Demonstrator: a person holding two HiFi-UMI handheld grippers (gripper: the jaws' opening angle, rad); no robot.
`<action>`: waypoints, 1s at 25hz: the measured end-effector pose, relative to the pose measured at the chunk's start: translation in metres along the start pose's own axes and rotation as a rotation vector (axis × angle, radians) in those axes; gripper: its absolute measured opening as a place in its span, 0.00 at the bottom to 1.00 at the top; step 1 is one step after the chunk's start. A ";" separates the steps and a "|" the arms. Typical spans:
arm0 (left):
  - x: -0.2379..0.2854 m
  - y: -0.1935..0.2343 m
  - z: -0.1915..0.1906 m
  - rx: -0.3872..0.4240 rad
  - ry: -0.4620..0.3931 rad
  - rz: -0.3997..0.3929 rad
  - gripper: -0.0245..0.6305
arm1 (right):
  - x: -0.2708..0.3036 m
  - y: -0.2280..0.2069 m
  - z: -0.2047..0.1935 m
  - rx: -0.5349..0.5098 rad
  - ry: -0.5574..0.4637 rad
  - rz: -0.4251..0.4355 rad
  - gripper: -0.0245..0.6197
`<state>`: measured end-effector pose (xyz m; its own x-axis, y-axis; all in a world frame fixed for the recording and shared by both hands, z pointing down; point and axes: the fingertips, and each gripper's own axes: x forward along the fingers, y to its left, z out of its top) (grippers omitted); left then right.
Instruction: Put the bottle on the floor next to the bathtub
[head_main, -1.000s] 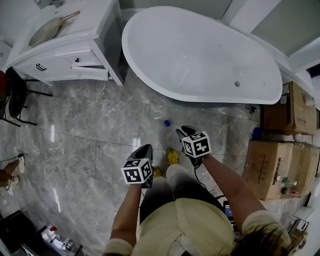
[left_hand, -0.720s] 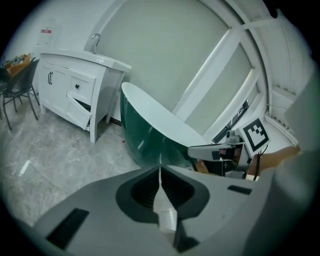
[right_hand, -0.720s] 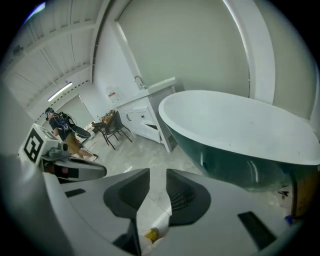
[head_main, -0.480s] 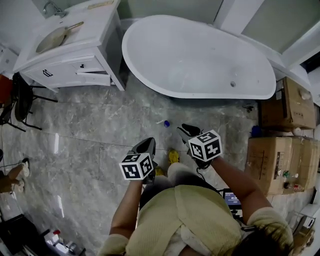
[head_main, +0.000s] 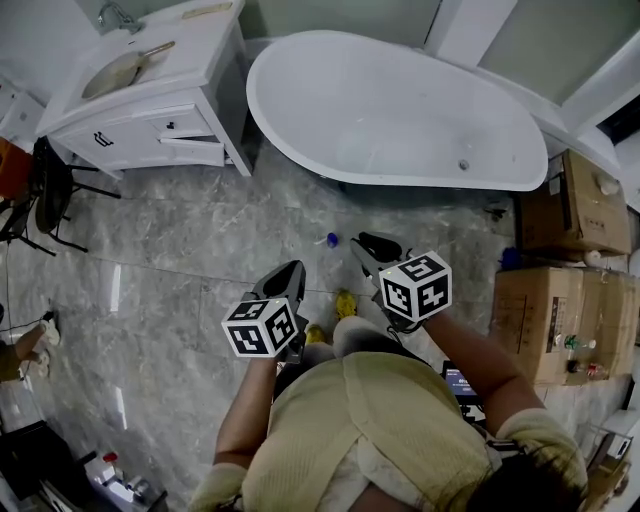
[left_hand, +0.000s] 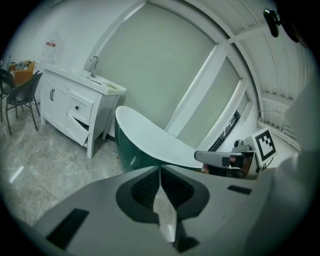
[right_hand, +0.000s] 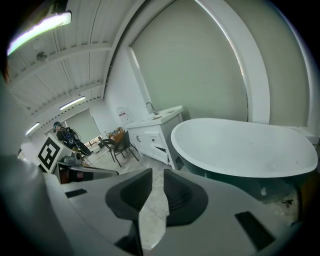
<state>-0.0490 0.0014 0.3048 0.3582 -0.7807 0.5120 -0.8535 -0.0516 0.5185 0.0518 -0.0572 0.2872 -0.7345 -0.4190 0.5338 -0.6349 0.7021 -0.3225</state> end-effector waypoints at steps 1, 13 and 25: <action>-0.004 -0.004 0.002 0.008 -0.011 -0.003 0.14 | -0.004 0.002 0.000 0.004 -0.008 0.001 0.17; -0.036 -0.026 0.017 0.209 -0.106 0.067 0.14 | -0.027 0.009 -0.008 0.029 -0.067 -0.044 0.11; -0.048 -0.016 0.005 0.172 -0.096 0.125 0.13 | -0.033 0.019 -0.022 0.067 -0.050 -0.032 0.08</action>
<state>-0.0541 0.0365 0.2688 0.2151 -0.8429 0.4933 -0.9438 -0.0497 0.3267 0.0695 -0.0177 0.2803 -0.7236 -0.4697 0.5057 -0.6714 0.6487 -0.3583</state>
